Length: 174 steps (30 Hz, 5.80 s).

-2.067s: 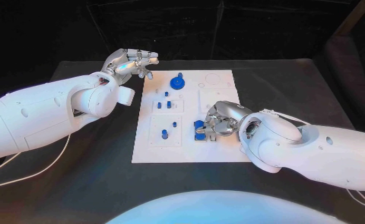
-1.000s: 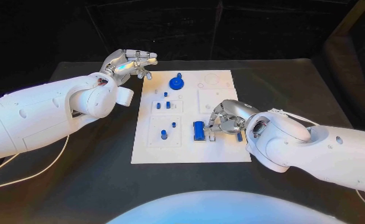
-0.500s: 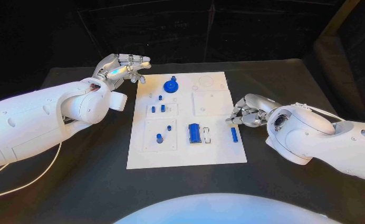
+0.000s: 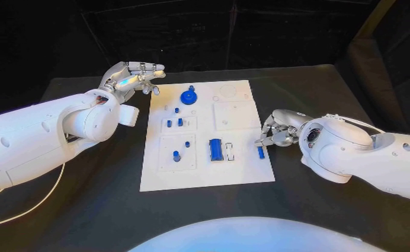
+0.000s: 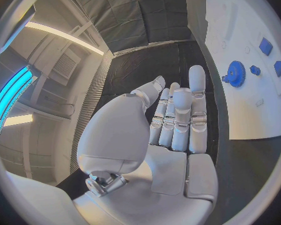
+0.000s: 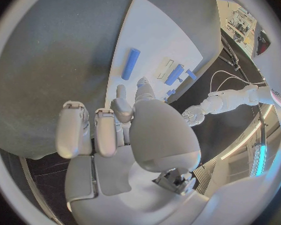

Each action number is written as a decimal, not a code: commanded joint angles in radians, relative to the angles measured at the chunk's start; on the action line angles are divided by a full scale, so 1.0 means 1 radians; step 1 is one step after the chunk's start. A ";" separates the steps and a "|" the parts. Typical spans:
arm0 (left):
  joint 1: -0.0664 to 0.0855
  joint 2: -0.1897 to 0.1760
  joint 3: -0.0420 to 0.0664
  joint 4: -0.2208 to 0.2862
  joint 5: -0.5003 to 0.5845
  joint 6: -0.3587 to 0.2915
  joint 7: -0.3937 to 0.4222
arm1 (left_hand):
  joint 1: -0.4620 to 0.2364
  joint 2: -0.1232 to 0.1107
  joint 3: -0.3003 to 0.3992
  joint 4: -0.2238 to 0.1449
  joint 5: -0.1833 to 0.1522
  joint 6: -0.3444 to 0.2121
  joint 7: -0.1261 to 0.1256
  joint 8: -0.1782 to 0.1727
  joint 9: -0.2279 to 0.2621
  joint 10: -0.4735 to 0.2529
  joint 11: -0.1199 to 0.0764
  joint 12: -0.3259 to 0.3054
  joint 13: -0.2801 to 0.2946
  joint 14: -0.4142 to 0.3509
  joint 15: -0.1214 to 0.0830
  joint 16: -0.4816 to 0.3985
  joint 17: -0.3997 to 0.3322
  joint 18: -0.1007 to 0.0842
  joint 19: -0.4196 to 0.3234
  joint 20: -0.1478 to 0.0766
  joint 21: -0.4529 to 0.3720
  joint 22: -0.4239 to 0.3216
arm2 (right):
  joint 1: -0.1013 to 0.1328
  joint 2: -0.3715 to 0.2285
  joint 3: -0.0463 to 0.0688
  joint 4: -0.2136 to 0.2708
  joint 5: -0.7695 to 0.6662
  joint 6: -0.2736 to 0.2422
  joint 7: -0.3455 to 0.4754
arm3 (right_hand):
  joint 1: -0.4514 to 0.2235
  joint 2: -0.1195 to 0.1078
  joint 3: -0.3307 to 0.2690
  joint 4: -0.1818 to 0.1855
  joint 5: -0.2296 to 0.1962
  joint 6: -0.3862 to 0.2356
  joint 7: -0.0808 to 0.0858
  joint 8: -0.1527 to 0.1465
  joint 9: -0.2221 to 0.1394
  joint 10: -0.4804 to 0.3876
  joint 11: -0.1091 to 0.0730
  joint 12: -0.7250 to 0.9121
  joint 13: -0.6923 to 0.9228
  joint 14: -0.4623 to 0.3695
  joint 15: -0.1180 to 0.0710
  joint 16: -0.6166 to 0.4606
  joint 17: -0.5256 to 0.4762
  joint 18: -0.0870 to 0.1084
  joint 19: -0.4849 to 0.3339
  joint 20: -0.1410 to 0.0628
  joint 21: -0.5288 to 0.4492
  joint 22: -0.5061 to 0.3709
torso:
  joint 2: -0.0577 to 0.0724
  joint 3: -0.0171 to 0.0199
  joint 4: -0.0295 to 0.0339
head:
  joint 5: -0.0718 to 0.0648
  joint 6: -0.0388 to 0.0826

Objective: Assemble the parts on the task board

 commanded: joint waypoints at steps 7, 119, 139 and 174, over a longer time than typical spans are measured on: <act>0.002 -0.001 0.001 0.003 0.002 0.008 0.003 | -0.003 0.006 -0.005 -0.002 -0.002 -0.006 0.001 0.007 -0.001 -0.007 0.001 0.004 0.001 -0.006 -0.002 -0.002 -0.001 0.013 -0.003 0.002 -0.003 -0.001 | 0.000 0.003 0.000 -0.001 -0.048 0.105 -0.009 | -0.006 -0.008 -0.008 0.005 -0.006 0.015 -0.002 0.003 0.003 0.010 0.000 0.013 0.011 0.066 0.005 0.009 0.074 -0.005 0.005 0.002 0.006 0.007 | 0.000 -0.0005 0.0019 | -0.007 -0.002; 0.002 -0.002 0.001 0.005 0.002 0.007 -0.005 | 0.005 0.010 0.000 -0.008 -0.002 -0.008 0.001 0.011 -0.001 -0.012 0.001 0.011 0.002 -0.006 -0.003 0.000 -0.003 0.014 -0.001 0.002 -0.006 -0.004 | -0.013 0.186 -0.001 -0.026 0.115 -0.015 -0.021 | -0.023 -0.027 0.230 0.059 0.214 0.123 -0.012 -0.150 -0.034 0.028 -0.010 0.008 0.033 0.072 -0.004 0.024 0.108 -0.011 0.019 -0.008 0.025 0.045 | 0.000 -0.0006 0.0020 | 0.021 -0.021; 0.002 -0.003 0.001 0.005 0.002 0.009 -0.008 | 0.005 0.009 0.000 -0.009 -0.002 -0.008 0.001 0.011 -0.001 -0.012 0.001 0.012 0.002 -0.006 -0.003 0.000 -0.003 0.014 -0.001 0.002 -0.006 -0.004 | -0.013 0.195 -0.001 -0.038 0.102 -0.029 -0.020 | -0.145 -0.026 0.118 0.071 -0.015 0.120 -0.012 -0.146 -0.009 0.033 -0.009 0.010 0.042 0.072 -0.004 0.024 0.110 -0.011 0.018 -0.009 0.023 0.045 | 0.000 -0.0006 0.0017 | 0.020 -0.022; -0.007 0.030 0.000 -0.103 0.210 -0.030 0.081 | -0.051 0.023 -0.186 0.072 0.001 -0.036 0.005 0.014 -0.004 -0.055 0.035 -0.009 -0.018 -0.288 0.068 -0.528 -0.336 0.003 -0.302 0.075 -0.328 -0.226 | 0.082 0.289 0.002 -0.490 1.225 -0.191 0.943 | 0.133 0.077 0.083 -0.024 -0.023 -0.052 0.104 -0.300 -0.091 -0.358 0.124 -0.852 -0.739 -0.333 0.137 -1.099 -0.817 0.111 -0.424 0.126 -0.942 -0.936 | -0.097 -0.0181 -0.0049 | -0.009 0.059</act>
